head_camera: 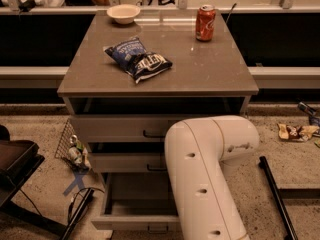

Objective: Open bottom drawer

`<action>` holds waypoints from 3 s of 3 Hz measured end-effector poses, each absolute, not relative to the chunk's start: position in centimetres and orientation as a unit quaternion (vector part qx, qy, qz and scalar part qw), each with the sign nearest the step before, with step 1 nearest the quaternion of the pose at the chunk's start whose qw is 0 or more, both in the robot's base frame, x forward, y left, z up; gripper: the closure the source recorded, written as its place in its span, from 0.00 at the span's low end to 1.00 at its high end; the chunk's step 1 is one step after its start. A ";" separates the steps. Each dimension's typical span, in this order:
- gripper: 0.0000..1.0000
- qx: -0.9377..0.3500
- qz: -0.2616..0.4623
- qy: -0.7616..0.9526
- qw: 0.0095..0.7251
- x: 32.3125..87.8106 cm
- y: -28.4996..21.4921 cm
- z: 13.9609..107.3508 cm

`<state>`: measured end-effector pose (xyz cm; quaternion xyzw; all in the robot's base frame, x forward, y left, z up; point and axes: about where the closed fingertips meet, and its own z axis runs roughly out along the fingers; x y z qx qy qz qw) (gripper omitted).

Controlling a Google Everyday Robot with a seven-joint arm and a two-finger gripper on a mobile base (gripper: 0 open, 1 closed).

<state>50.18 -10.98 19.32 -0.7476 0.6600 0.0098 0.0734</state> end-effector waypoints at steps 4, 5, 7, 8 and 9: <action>1.00 -0.729 0.040 0.670 0.136 51.9 -10.4 13.6; 1.00 -0.731 0.058 0.673 0.100 48.1 -10.9 13.9; 1.00 -0.748 0.111 0.653 0.048 42.0 -11.1 15.4; 1.00 -0.748 0.111 0.653 0.048 42.2 -11.0 15.4; 1.00 -0.758 0.142 0.637 0.025 39.1 -10.8 16.4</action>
Offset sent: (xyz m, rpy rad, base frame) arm 0.0252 0.0086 -0.0674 0.1684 -0.0389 -0.0663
